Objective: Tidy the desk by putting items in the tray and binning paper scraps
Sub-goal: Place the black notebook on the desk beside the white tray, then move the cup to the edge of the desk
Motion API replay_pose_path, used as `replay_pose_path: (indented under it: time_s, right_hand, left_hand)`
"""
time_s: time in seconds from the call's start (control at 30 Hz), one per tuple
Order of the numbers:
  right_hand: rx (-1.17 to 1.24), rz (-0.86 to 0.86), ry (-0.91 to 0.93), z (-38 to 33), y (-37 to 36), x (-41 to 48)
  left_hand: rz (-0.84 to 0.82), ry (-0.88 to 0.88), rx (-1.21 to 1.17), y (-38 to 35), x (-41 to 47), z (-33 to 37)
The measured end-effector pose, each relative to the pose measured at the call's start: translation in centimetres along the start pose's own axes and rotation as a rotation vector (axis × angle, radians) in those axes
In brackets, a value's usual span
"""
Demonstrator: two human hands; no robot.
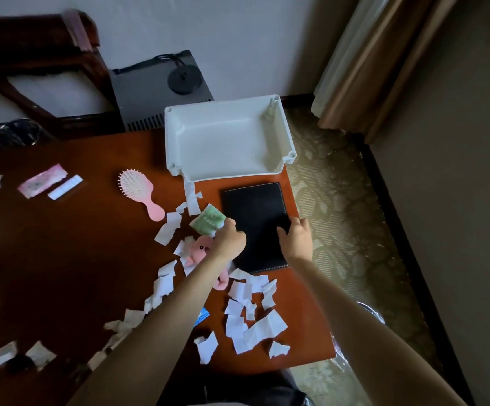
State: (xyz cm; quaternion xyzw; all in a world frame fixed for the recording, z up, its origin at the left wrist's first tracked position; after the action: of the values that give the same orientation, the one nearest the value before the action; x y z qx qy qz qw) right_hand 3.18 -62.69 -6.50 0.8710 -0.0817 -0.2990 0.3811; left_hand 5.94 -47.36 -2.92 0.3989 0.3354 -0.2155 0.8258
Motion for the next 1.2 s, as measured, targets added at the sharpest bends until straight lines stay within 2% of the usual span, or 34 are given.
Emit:
replay_pose_path:
  time_s: [0.1,0.23,0.37,0.43,0.53,0.63,0.77,0.9,1.0,1.2]
  right_hand:
    - [-0.214,0.097,0.046,-2.0,0.5,-0.8]
    - [-0.545,0.235,0.446,-7.6,-1.0,-2.8]
    - [-0.707,0.064,0.677,-14.7,-5.9,-6.6]
    - [-0.78,-0.001,0.761,-18.5,-8.8,-9.2]
    - [-0.937,-0.213,0.84,-23.1,-14.6,-13.1]
    - [-1.052,-0.291,0.926,-27.1,-20.5,-16.7]
    - [-1.059,-0.364,0.962,-32.0,-28.9,-20.5]
    - [-0.943,-0.383,0.94,-37.0,-36.2,-24.0]
    - [-0.887,-0.4,0.908,-40.1,-39.8,-26.2]
    - [-0.79,-0.421,0.793,-42.1,-41.7,-26.3]
  left_hand:
    - [0.059,-0.105,0.061,1.4,-1.5,0.3]
    - [0.316,-0.15,0.286,5.7,-3.7,-1.6]
    - [0.467,0.015,0.46,10.8,-6.5,-8.0]
    - [0.528,0.086,0.462,13.0,-8.1,-12.4]
    - [0.576,0.177,0.437,16.0,-10.0,-19.7]
    - [0.595,0.25,0.346,19.3,-11.1,-27.2]
    - [0.619,0.323,0.3,24.5,-12.1,-36.5]
    - [0.654,0.36,0.295,29.8,-12.1,-44.4]
    - [0.649,0.358,0.182,32.9,-11.3,-49.3]
    - [0.462,0.052,-0.277,34.3,-8.4,-52.1]
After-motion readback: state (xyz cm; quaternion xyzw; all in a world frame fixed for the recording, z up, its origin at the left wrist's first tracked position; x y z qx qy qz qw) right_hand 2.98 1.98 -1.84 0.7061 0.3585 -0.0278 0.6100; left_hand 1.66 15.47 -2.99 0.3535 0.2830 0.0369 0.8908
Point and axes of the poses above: each hand's wrist, its own x-axis towards the middle knuckle, its own y-axis out of the back of the hand, z = x × y, the point moved 5 cm from there along x, towards the middle knuckle, and after that the axes turned 6 degrees about -z, right-handed, at the moved point
